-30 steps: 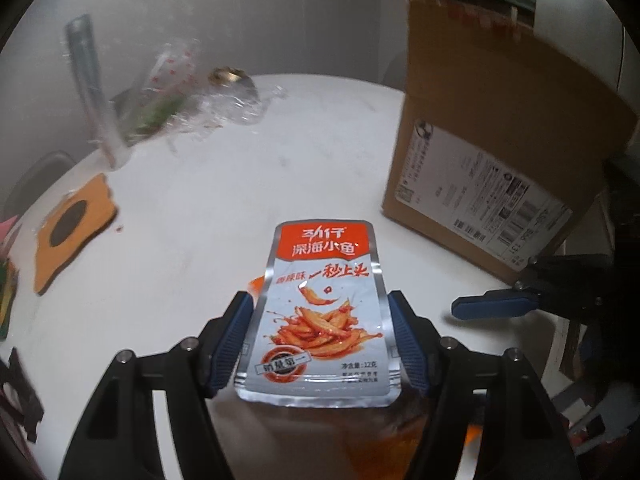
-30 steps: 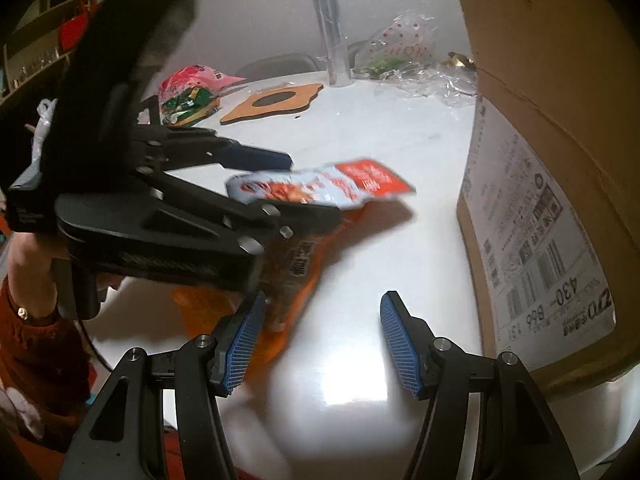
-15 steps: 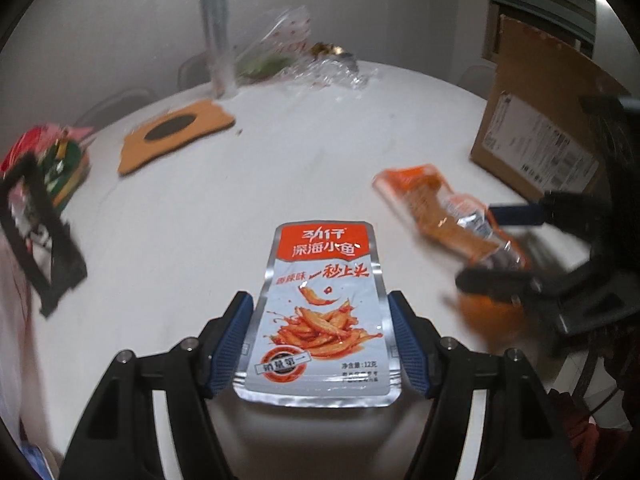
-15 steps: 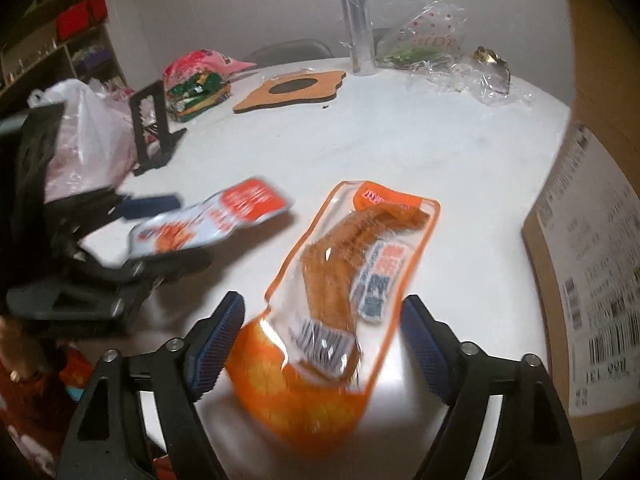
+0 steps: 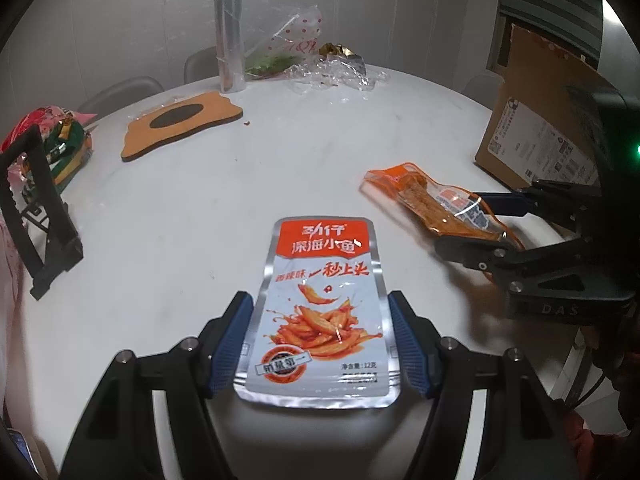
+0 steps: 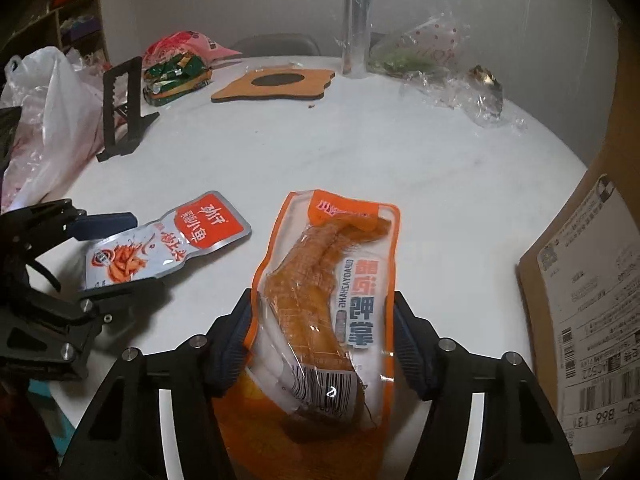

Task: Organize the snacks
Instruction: 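Grasp the silver squid pouch with the left gripper while the right gripper grasps the orange pouch, then carry both pouches into the box and open both grippers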

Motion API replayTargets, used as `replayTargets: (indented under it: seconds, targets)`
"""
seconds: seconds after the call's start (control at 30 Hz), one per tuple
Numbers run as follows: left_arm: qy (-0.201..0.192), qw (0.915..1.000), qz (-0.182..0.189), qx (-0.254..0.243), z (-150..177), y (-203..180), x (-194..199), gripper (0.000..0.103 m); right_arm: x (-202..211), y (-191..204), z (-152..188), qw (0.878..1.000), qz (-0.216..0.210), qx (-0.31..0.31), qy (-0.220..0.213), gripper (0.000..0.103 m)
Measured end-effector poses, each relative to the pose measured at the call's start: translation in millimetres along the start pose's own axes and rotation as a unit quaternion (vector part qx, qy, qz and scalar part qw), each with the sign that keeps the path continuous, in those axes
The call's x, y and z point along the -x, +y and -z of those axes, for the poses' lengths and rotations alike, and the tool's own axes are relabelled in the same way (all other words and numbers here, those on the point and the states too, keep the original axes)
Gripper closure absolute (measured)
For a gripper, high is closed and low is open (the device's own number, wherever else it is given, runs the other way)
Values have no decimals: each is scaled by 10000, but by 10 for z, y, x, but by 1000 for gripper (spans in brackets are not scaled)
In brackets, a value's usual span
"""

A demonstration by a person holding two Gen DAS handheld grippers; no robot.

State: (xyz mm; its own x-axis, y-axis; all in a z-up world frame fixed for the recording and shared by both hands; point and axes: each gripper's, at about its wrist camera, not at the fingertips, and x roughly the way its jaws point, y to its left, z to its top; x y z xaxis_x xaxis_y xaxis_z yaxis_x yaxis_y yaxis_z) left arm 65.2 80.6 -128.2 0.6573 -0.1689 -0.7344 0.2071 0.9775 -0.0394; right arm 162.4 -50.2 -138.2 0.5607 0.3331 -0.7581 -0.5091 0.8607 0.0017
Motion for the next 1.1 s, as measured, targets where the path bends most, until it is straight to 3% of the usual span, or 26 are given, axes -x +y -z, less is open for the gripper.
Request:
replayTargets:
  seconds: [0.33,0.5,0.63,0.93,1.1]
  targets:
    - [-518,9985,-146,72,-166,-15,342,38,290,-29,-71,9991,-260,233,-222,48]
    - [-983,9949,-184,117,-398,-16,709,38,733,-11,-253,9962,-401,435,-632,48]
    - [-1362,9906,-10,76,-671,-60,1045,38,1126,-28,-429,9926,-585,577,-894,48]
    - [-1931,9801,171,-430,-1362,-538,1489,38,1914,-364,-689,9850,-674,490,-1514,48]
    - [-2070,9739,416,-834,-1700,-960,1518,38,2206,-810,-648,9822,-434,120,-1825,48]
